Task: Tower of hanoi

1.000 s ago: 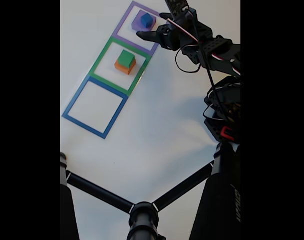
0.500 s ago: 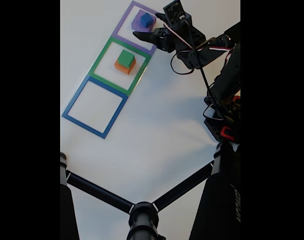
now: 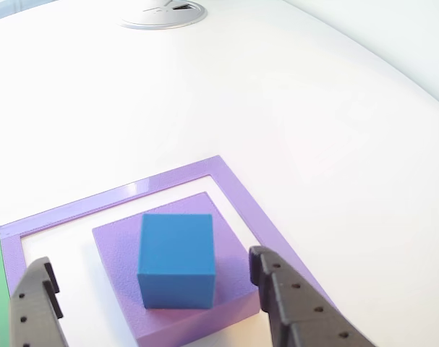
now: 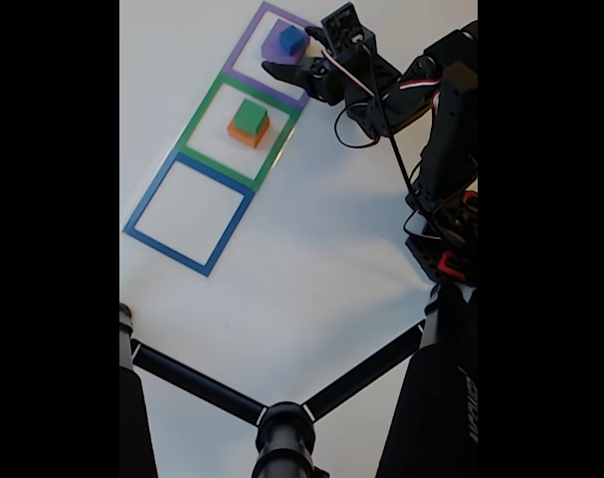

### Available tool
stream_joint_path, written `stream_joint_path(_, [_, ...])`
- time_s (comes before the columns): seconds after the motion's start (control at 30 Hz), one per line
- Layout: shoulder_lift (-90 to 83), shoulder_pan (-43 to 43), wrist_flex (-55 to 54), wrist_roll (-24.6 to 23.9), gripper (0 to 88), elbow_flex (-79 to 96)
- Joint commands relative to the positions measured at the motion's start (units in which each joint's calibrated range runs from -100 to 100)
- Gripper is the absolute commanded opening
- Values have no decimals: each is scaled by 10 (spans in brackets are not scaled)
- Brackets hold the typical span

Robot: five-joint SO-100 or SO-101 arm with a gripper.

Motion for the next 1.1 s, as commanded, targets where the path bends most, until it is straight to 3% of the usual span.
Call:
stream_joint_path(0.0, [-2, -9, -17, 0, 261, -20])
stream_joint_path(1.07, [4, -35, -11, 0, 61, -24])
